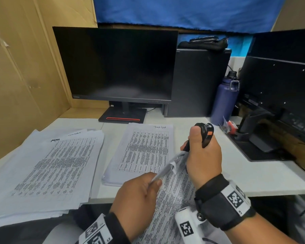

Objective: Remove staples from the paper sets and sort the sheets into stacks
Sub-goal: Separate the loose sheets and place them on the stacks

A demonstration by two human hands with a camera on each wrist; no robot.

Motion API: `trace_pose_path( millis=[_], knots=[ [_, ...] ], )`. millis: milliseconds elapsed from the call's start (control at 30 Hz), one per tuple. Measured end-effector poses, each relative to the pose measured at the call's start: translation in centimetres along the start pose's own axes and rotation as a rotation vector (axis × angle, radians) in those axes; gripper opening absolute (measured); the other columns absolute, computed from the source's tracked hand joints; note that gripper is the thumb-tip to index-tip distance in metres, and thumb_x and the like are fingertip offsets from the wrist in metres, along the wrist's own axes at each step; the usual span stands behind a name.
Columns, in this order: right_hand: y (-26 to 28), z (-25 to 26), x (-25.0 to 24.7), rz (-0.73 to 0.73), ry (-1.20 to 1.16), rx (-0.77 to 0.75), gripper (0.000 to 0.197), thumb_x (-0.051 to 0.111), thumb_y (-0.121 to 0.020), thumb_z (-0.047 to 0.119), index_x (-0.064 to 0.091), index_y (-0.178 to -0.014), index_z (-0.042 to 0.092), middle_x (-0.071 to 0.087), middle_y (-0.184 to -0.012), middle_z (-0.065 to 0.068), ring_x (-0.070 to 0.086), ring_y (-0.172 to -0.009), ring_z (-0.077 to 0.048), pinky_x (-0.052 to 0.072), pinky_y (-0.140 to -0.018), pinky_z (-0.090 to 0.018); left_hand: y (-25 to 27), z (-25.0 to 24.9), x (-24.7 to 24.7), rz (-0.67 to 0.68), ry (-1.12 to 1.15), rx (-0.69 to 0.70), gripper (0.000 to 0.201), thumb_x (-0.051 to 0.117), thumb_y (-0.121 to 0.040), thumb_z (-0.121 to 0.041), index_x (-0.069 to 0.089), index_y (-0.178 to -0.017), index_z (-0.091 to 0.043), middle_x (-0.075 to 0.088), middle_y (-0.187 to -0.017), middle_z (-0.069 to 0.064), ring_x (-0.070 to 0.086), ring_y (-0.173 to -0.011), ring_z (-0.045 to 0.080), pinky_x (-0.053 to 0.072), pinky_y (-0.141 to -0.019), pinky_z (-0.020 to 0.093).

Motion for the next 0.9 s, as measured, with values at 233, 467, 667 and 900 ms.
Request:
trace_pose_path(
  millis=[233, 467, 667, 900],
  knots=[
    [-0.1, -0.6, 0.1, 0.012, 0.093, -0.037, 0.077, 0.045, -0.076, 0.085, 0.057, -0.074, 0.010, 0.062, -0.061, -0.002, 0.058, -0.056, -0.012, 0.039, -0.053, -0.010, 1.1, -0.1, 1.2, -0.014, -0.024, -0.018, 0.029, 0.048, -0.102, -0.045, 0.055, -0.082, -0.026, 0.055, -0.063, -0.010, 0.057, -0.068, 0.011, 0.042, -0.059, 0.024],
    [-2.6, -1.2, -0.7, 0.014, -0.131, 0.090, 0.036, 0.062, -0.094, 0.047, 0.063, -0.085, 0.012, 0.072, -0.072, -0.008, 0.069, -0.068, -0.018, 0.054, -0.069, -0.027, -0.6, 2.0, -1.0, -0.040, 0.029, -0.129, 0.037, 0.052, -0.102, -0.042, 0.057, -0.073, -0.020, 0.061, -0.061, -0.006, 0.057, -0.055, 0.008, 0.047, -0.057, 0.030],
    [-6.2, -5.1, -5.1, -0.143, -0.505, 0.571, 0.031, 0.069, -0.092, 0.038, 0.065, -0.115, 0.017, 0.061, -0.086, -0.003, 0.066, -0.072, -0.019, 0.058, -0.071, -0.037, -4.5, 4.3, -6.9, -0.212, 0.219, -0.326, 0.045, 0.056, -0.094, -0.048, 0.070, -0.093, -0.005, 0.074, -0.085, 0.020, 0.072, -0.081, 0.041, 0.058, -0.080, 0.055],
    [-4.2, -7.7, -4.5, 0.125, -0.205, 0.837, 0.026, 0.058, -0.091, 0.006, 0.058, -0.117, 0.000, 0.062, -0.083, -0.016, 0.063, -0.070, -0.026, 0.052, -0.070, -0.039, -11.0, 7.6, -7.4, -0.170, 0.198, -0.645, 0.020, 0.060, -0.102, -0.021, 0.067, -0.112, -0.005, 0.068, -0.112, 0.013, 0.064, -0.106, 0.034, 0.048, -0.088, 0.034]
  ],
)
Point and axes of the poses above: each hand's wrist, its own y-axis away from the middle knuckle, its own x-axis out of the palm, z = x × y, the point moved 5 cm from there along -y, towards the middle knuckle
